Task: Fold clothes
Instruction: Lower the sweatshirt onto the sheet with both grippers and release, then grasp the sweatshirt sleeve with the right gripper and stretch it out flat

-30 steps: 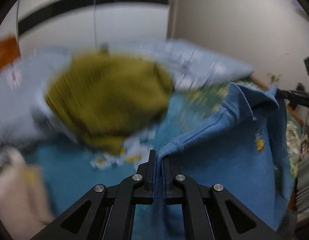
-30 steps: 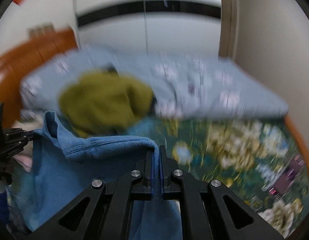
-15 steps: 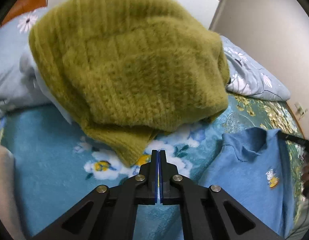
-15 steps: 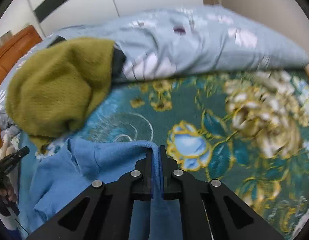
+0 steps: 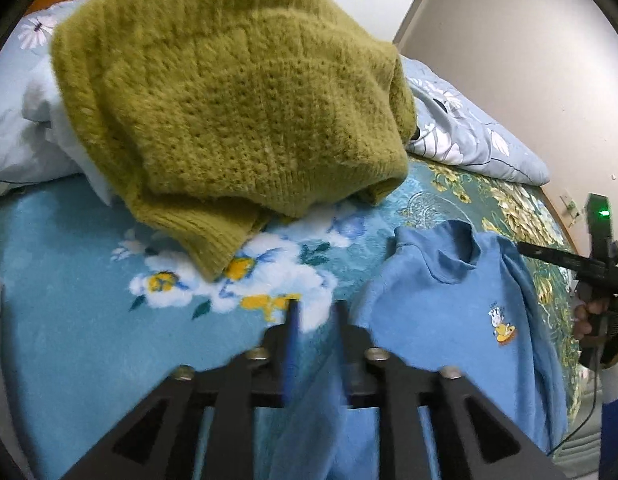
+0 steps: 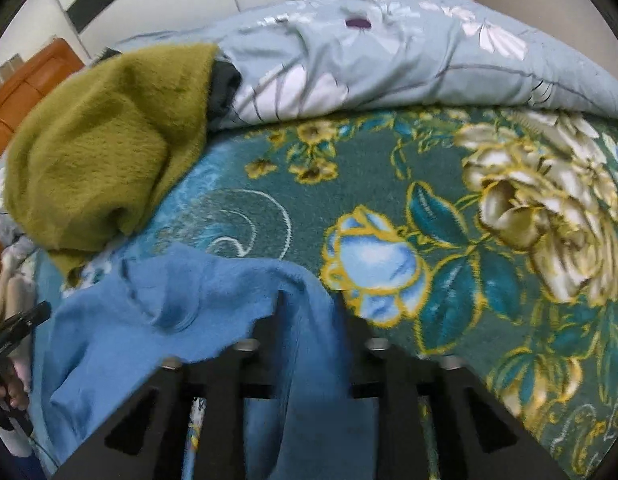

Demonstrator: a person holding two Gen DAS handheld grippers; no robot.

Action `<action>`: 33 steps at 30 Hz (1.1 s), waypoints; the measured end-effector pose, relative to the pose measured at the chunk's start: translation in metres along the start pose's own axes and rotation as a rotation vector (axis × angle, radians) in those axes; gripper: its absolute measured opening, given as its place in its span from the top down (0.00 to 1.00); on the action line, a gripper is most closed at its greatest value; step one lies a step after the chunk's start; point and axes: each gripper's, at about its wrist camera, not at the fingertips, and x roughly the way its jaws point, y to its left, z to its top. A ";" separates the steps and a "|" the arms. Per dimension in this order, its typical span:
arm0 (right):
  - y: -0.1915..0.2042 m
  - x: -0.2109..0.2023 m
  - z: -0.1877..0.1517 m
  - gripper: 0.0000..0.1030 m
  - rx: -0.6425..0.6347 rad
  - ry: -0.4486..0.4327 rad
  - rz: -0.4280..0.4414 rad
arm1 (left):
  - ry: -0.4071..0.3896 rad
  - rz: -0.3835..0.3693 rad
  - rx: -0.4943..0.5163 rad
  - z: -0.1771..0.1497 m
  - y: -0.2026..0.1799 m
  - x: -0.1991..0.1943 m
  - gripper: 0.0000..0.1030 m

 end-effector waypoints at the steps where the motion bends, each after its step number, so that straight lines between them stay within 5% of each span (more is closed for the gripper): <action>1: -0.004 -0.010 -0.006 0.64 0.006 -0.014 0.009 | -0.012 0.011 0.010 -0.003 -0.003 -0.007 0.64; 6: -0.042 -0.052 -0.084 0.63 0.109 -0.034 -0.011 | -0.114 0.064 0.078 -0.038 -0.017 -0.054 0.38; 12: -0.089 -0.104 -0.178 0.63 0.234 -0.058 -0.035 | -0.155 0.099 0.051 -0.078 -0.018 -0.072 0.36; 19: -0.109 -0.138 -0.273 0.62 0.357 -0.086 -0.003 | -0.186 -0.007 -0.078 -0.112 -0.016 -0.086 0.31; 27: -0.083 -0.139 -0.298 0.63 0.316 -0.123 0.058 | -0.213 -0.038 -0.183 -0.129 -0.004 -0.112 0.26; 28: -0.081 -0.139 -0.300 0.66 0.315 -0.130 0.069 | -0.209 -0.032 -0.182 -0.131 -0.003 -0.114 0.26; 30: -0.081 -0.140 -0.301 0.96 0.318 -0.141 0.081 | -0.203 -0.023 -0.182 -0.133 -0.001 -0.118 0.25; 33: -0.084 -0.146 -0.298 0.96 0.308 -0.156 0.057 | -0.200 -0.015 -0.196 -0.135 0.003 -0.122 0.25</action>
